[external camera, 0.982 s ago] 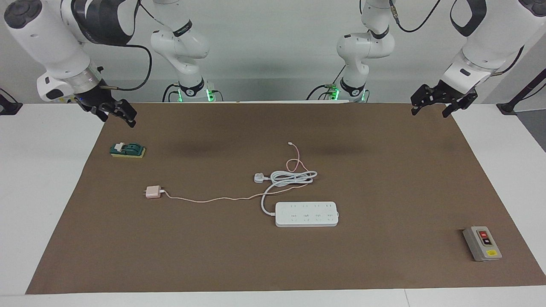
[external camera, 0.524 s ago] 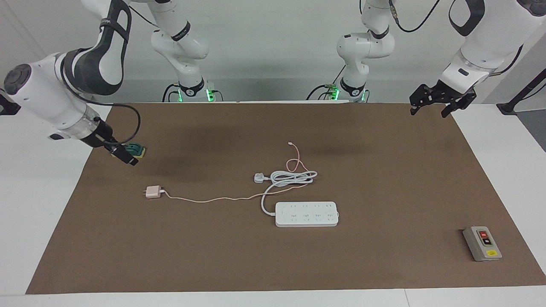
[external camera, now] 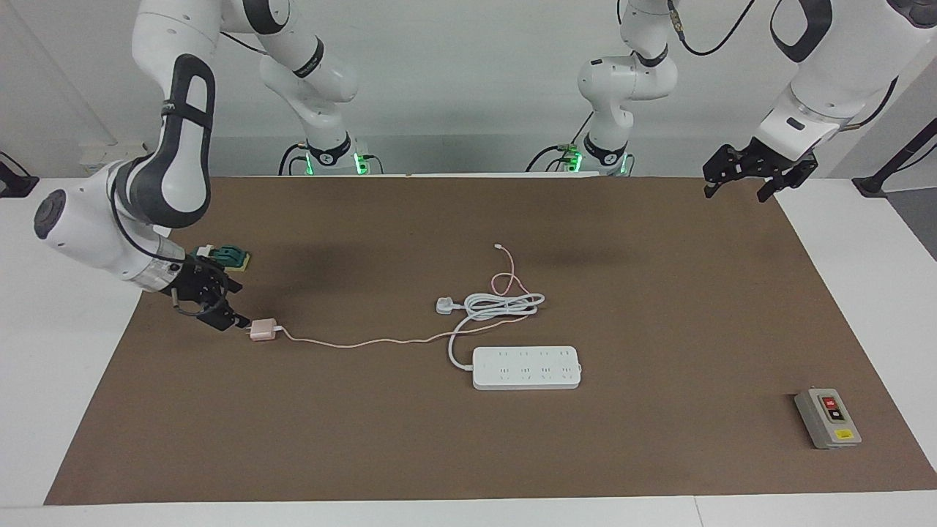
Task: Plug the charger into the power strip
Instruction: 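Reach the right gripper to the pink charger and grasp it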
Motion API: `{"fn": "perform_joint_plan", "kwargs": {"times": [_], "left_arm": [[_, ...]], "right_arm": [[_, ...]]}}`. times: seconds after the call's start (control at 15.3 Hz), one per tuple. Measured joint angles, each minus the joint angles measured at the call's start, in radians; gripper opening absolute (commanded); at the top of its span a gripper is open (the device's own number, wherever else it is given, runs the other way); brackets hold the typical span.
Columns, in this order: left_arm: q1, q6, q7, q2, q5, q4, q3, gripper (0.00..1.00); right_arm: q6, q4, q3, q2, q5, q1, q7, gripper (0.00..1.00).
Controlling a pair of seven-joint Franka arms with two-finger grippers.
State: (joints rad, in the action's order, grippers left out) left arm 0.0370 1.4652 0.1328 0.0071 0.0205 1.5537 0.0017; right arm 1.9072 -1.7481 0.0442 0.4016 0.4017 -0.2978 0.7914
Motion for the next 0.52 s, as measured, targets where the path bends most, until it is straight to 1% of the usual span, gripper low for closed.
{"fn": "perform_joint_plan", "kwargs": {"times": [0.26, 0.52], "left_arm": [[0.0, 0.008, 0.0, 0.0, 0.0, 0.0, 0.0, 1.0], [-0.001, 0.008, 0.0, 0.0, 0.0, 0.0, 0.002, 1.0]], "right_arm": [[0.0, 0.008, -0.002, 0.055, 0.011, -0.001, 0.076, 1.0], [0.017, 0.018, -0.002, 0.085, 0.011, 0.002, 0.104, 1.0]]}}
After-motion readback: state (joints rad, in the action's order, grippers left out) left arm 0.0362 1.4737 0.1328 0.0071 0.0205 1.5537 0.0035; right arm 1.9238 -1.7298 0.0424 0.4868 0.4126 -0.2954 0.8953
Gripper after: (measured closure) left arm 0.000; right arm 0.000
